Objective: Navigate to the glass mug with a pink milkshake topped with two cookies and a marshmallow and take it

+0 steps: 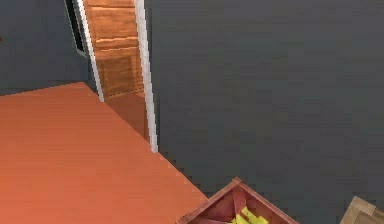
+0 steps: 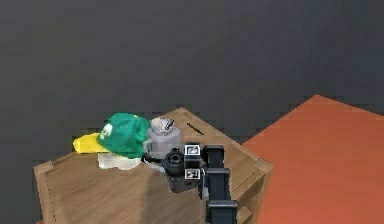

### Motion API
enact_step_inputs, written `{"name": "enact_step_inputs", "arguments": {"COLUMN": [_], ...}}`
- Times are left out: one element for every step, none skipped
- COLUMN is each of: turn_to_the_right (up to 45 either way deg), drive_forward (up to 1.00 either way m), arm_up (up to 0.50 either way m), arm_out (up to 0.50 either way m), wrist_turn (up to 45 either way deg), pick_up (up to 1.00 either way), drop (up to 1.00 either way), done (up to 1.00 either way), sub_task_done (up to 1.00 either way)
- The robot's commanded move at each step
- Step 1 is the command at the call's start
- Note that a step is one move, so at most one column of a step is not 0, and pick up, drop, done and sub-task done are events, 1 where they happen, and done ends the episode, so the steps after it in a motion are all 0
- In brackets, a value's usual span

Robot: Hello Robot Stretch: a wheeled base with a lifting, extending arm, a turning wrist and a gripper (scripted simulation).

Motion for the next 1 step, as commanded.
{"name": "enact_step_inputs", "arguments": {"turn_to_the_right": [0.0], "drive_forward": [0.00], "arm_up": [0.00], "arm_out": [0.00], "wrist_turn": [0.0], "pick_up": [0.00], "drop": [0.00], "done": [1.00], "sub_task_done": [0.00]}}
